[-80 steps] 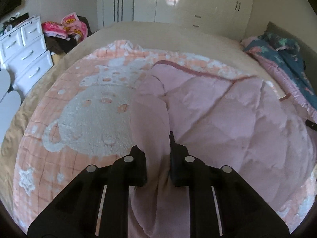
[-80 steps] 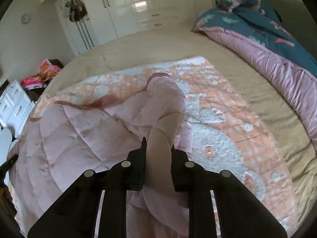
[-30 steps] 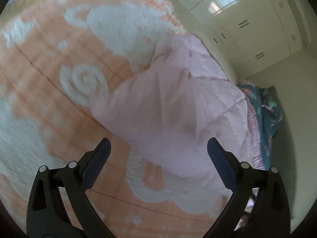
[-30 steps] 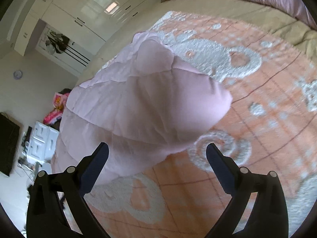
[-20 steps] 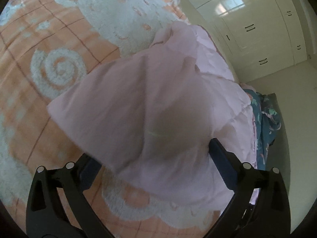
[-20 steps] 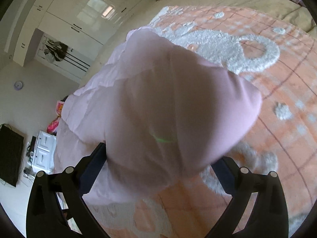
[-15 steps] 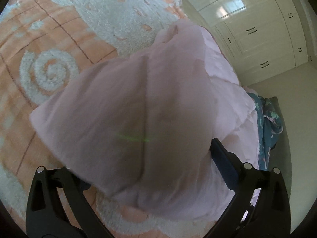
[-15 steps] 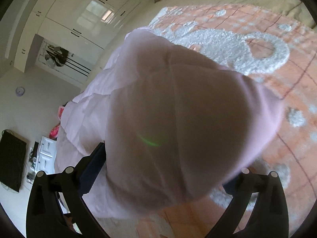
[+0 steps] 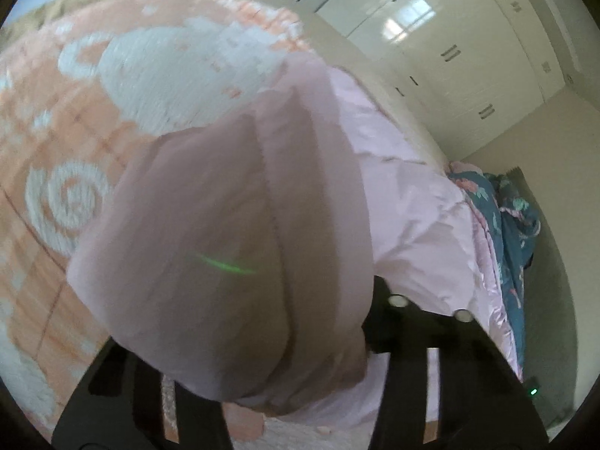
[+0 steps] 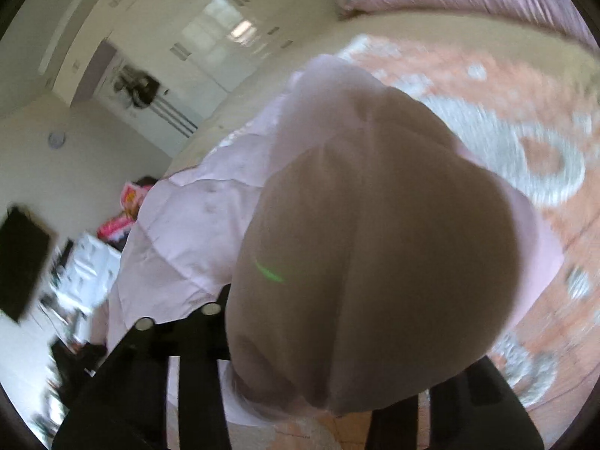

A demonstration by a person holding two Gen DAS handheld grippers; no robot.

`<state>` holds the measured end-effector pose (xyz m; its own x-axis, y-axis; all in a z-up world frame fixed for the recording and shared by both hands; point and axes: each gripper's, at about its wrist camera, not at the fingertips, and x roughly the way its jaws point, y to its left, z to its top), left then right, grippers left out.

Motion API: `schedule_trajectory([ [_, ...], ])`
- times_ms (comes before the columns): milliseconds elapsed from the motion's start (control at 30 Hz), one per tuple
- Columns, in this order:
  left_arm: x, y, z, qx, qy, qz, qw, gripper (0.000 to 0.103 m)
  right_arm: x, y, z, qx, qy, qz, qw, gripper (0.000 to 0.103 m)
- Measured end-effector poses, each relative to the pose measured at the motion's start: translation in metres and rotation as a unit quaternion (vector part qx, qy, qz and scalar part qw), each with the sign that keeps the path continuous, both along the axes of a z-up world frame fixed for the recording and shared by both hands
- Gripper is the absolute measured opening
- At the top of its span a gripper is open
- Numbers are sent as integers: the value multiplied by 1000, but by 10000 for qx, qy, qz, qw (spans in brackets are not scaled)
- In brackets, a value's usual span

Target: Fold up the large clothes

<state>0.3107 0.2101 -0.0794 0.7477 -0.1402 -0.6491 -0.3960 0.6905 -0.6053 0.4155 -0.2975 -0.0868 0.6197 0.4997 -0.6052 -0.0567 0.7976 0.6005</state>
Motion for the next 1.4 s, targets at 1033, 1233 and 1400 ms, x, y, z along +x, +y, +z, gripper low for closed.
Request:
schedule_trajectory([
  [1033,-110,-19,98,831,-601,-504,9935,26,-129,22,129,-1333,-1606,1047,9724,27],
  [1233,-137,-24,94,867,-550,-570,9931,26,-158,18,122,-1343,-1507,1024,9740,28],
  [1400,-155,-25,82,887,-462,-602,9932,27,-172,14,110,-1331,-1320,964,9775,28],
])
